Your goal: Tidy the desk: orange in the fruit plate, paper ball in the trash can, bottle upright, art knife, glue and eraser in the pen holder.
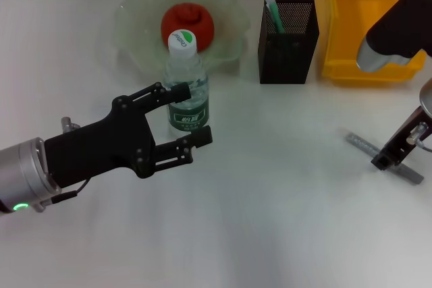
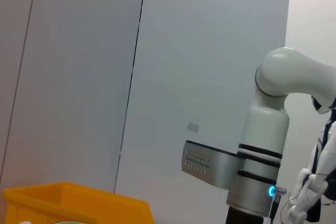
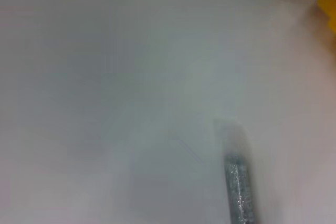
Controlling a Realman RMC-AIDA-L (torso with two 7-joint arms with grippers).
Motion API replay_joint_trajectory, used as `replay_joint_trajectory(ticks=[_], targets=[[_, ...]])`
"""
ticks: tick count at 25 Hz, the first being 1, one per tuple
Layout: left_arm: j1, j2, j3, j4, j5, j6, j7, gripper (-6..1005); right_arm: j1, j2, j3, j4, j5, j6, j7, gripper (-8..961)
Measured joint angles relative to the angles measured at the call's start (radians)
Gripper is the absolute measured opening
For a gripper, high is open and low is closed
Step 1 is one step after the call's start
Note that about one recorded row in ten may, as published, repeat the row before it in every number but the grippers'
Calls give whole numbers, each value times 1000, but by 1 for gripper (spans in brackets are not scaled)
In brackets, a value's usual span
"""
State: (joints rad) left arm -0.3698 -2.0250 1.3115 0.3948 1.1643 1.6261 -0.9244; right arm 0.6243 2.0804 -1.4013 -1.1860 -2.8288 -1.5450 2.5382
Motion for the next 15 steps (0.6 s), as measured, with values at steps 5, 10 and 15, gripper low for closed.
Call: replay_joint_trajectory(ticks=[5,10,15], targets=[[0,-2,0,-1,0,0,0,798,-2,2,-1,15,3,19,-8,402],[3,-3,0,-1,0,0,1,798,-14,3,7,-1,8,22,-15,263],[5,-3,0,-1,0,4,1,798,-40,1,36,-106,52,-14,-15,139]])
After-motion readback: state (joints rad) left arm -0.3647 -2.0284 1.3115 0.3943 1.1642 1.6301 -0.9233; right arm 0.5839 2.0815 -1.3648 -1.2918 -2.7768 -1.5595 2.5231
